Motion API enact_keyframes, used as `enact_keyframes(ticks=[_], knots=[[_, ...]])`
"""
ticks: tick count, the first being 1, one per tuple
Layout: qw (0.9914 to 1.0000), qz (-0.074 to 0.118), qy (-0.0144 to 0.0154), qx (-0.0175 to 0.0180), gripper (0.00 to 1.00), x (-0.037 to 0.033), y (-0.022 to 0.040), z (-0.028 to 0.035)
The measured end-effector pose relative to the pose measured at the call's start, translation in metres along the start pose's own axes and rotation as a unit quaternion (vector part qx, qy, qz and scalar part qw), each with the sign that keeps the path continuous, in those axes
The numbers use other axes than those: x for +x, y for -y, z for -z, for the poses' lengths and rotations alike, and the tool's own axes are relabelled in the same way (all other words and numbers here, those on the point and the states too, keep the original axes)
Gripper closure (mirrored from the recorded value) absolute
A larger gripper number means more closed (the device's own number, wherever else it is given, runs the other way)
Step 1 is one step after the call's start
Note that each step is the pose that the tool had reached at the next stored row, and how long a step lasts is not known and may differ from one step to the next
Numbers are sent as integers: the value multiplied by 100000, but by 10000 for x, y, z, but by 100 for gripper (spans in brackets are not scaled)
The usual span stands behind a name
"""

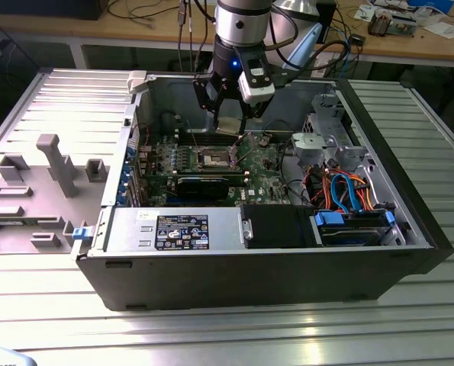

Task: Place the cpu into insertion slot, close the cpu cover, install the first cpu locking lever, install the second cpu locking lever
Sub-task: 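Place the cpu into insertion slot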

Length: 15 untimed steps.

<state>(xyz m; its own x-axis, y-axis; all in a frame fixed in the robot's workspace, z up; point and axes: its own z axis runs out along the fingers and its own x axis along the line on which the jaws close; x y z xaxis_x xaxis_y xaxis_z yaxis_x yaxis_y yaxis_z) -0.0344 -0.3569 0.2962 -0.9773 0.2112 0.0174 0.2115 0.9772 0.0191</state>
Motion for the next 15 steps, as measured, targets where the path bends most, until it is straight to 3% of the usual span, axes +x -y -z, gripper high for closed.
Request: enact_keyframes(ticks=[15], knots=[[99998, -578, 10, -11, 45, 0, 0, 0]])
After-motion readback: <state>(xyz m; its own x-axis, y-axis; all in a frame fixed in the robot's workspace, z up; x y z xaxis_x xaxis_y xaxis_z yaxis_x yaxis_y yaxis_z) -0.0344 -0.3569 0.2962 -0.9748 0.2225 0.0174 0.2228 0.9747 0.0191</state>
